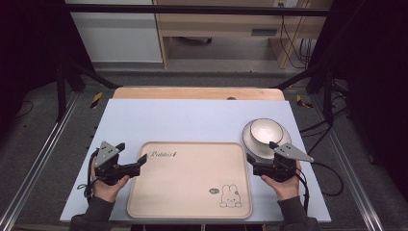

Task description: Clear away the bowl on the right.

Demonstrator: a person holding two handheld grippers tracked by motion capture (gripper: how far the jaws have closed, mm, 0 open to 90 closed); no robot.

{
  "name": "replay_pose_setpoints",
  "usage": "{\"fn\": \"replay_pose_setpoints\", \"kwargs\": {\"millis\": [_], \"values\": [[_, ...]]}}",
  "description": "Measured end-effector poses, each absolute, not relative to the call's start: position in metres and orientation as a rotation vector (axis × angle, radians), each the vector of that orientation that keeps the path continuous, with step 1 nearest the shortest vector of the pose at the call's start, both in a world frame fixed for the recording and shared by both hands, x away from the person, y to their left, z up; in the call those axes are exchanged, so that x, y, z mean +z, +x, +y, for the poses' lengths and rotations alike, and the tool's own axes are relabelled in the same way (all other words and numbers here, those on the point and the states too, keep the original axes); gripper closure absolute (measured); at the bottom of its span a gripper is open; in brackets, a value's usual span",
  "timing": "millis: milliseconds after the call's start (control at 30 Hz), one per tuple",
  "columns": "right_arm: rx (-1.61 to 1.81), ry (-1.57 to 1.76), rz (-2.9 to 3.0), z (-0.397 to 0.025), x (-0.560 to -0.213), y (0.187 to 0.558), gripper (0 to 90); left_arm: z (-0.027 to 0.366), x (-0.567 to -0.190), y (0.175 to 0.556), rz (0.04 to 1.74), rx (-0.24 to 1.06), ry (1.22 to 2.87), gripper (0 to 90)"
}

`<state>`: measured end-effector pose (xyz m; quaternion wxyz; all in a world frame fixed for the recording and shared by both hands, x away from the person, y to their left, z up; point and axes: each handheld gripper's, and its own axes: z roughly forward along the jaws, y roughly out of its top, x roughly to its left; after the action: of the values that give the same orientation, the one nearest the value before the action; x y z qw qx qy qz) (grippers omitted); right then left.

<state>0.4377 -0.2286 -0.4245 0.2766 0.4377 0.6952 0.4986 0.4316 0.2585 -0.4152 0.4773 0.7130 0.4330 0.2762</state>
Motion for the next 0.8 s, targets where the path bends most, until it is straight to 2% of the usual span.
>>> {"fn": "replay_pose_setpoints", "kwargs": {"millis": [800], "values": [[1.314, 1.269, 1.802, -0.242, -0.412, 0.443, 10.5, 0.265, -0.424, 0.436, 1.095, 0.672, 1.736, 9.7]]}}
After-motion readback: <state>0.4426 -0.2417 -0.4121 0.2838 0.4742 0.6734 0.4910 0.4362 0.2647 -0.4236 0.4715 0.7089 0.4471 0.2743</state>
